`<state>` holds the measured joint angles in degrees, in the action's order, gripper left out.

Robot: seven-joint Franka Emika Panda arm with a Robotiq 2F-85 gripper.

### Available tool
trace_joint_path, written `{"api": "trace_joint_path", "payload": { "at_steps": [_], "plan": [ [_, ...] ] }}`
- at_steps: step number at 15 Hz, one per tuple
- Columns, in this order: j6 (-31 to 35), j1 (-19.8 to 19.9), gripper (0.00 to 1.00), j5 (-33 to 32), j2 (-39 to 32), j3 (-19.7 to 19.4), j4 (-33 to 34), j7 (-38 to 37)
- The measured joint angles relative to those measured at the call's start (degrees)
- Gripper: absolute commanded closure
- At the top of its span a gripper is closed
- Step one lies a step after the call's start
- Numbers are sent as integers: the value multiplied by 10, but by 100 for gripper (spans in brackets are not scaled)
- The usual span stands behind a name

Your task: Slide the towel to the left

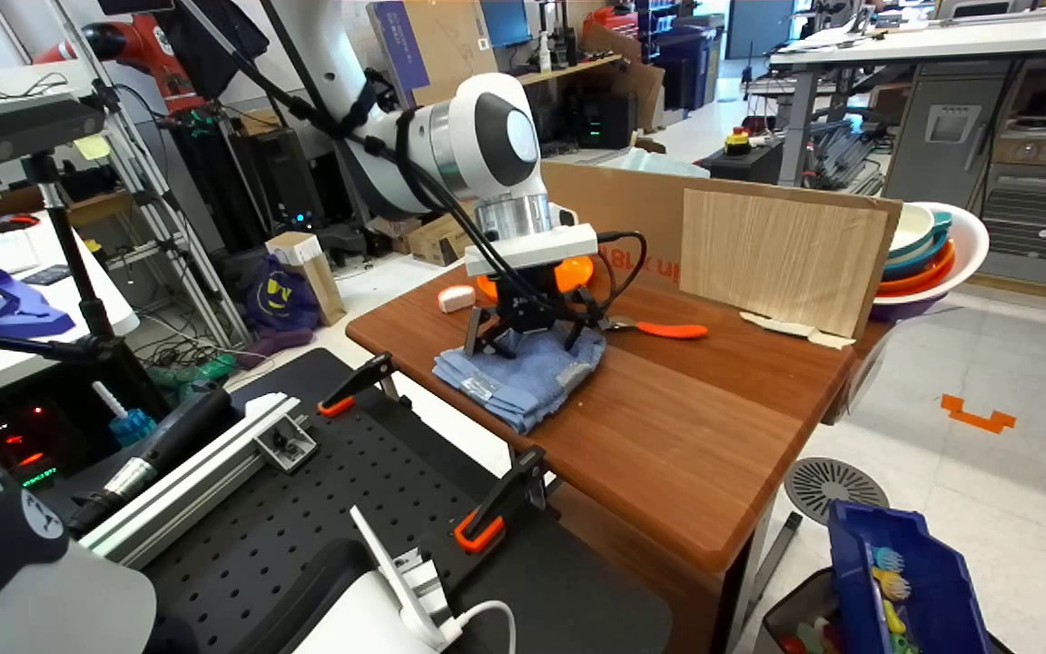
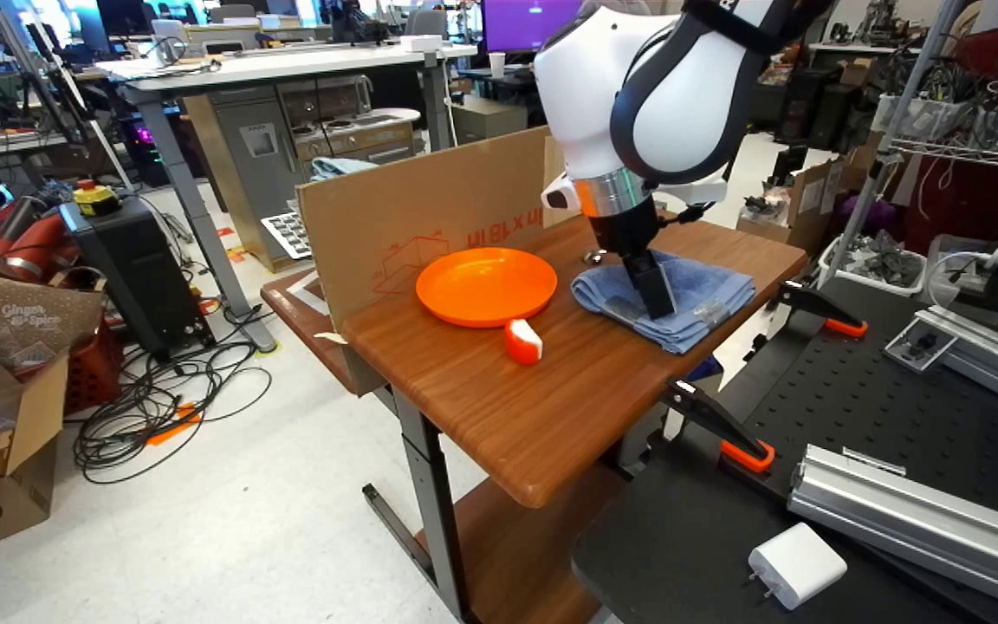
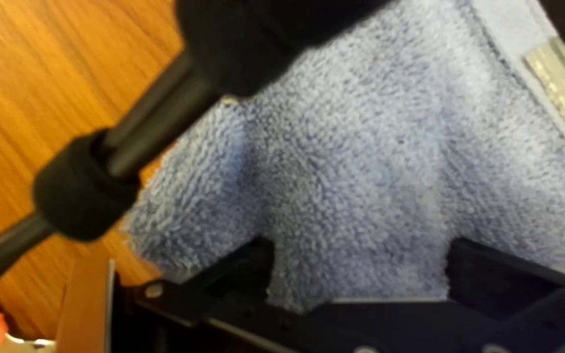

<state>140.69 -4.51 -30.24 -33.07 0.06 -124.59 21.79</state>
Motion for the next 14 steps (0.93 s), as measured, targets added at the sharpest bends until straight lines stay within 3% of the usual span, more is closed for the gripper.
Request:
{"api": "trace_joint_path", "payload": {
  "at_steps": [14],
  "plan": [
    [-6,-12,0,-30,4,2,-10,0]
  ]
}}
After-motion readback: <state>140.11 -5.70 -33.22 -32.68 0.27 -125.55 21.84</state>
